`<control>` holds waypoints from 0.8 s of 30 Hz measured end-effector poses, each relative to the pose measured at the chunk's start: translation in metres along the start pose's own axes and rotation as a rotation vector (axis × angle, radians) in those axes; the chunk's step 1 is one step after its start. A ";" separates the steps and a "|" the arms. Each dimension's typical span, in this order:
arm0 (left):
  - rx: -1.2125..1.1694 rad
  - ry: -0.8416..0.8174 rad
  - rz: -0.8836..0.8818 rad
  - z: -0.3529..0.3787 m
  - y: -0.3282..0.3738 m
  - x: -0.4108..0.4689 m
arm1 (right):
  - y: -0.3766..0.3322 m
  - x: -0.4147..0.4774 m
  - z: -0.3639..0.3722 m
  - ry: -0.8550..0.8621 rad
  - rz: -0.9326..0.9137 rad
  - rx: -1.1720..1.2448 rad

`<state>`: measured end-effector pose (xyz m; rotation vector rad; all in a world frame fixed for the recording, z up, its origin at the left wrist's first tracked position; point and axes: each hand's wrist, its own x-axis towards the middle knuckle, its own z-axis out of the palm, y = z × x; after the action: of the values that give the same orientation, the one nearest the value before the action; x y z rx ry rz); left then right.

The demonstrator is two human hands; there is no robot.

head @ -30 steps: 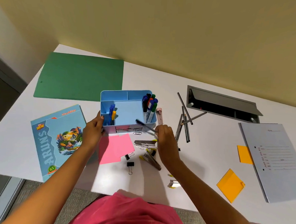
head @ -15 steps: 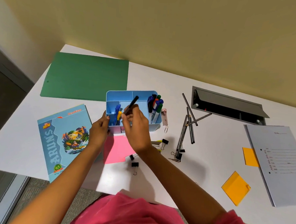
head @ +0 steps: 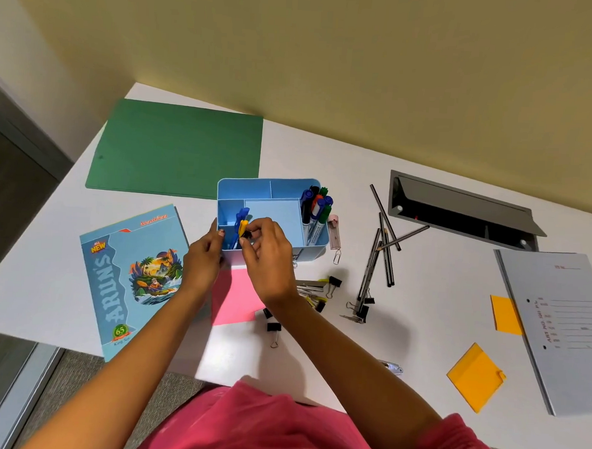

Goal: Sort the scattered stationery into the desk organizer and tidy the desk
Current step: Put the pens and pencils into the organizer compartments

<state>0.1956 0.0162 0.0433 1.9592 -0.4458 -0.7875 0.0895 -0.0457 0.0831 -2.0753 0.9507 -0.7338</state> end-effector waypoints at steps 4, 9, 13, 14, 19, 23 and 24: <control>-0.019 0.012 -0.023 0.001 0.000 0.000 | 0.004 0.001 -0.005 0.047 0.019 0.043; -0.039 -0.001 -0.034 0.001 -0.005 0.005 | 0.023 -0.006 -0.032 0.280 -0.068 0.047; -0.051 -0.013 -0.038 0.001 -0.004 0.002 | 0.052 -0.011 -0.057 0.393 0.093 -0.014; -0.057 -0.012 -0.039 0.001 -0.003 0.002 | 0.063 -0.013 -0.062 0.421 0.106 -0.078; -0.073 -0.020 -0.047 0.000 -0.001 -0.001 | 0.123 -0.024 -0.081 0.462 0.227 -0.155; -0.071 -0.020 -0.053 -0.001 -0.002 0.000 | 0.155 -0.024 -0.094 0.413 0.454 -0.267; -0.066 -0.022 -0.055 -0.001 -0.002 0.000 | 0.161 -0.022 -0.097 0.373 0.518 -0.310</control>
<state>0.1962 0.0174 0.0417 1.9107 -0.3753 -0.8489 -0.0561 -0.1389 0.0064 -1.8374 1.8238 -0.7347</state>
